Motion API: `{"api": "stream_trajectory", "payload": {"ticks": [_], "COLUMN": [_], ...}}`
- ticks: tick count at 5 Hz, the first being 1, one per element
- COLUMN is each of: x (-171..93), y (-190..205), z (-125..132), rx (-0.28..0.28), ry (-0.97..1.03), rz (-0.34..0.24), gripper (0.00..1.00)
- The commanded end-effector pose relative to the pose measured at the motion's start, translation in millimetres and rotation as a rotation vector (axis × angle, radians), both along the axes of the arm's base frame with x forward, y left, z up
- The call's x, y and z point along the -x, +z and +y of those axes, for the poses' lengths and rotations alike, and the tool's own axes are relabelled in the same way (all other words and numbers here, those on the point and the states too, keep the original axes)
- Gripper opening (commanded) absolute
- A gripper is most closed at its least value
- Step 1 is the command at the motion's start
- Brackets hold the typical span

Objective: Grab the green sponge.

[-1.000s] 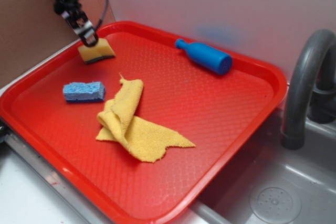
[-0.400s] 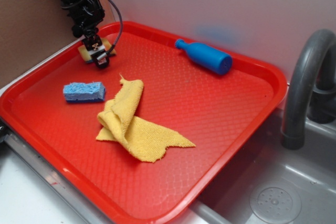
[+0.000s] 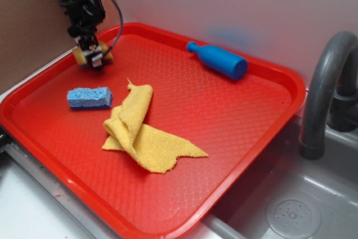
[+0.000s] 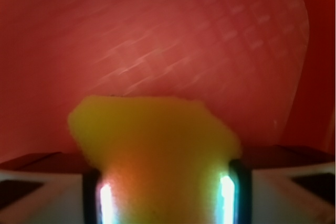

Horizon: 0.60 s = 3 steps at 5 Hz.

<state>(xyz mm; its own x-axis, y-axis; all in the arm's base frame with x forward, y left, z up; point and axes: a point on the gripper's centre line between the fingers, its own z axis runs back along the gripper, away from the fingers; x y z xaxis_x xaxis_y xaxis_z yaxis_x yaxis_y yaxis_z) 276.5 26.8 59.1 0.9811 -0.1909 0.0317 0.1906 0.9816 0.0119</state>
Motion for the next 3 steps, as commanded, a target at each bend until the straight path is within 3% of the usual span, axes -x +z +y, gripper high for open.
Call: {"api": "stream_trajectory", "payload": {"ticks": [1, 2, 3], "x": [9, 25, 26], "y": [124, 175, 184], "z": [-48, -54, -46], "rx": [0.105, 0.18, 0.204], "ry": [0.123, 0.188, 0.269], "rz": [-0.113, -0.135, -0.139], "gripper": [0.0, 0.0, 0.0]}}
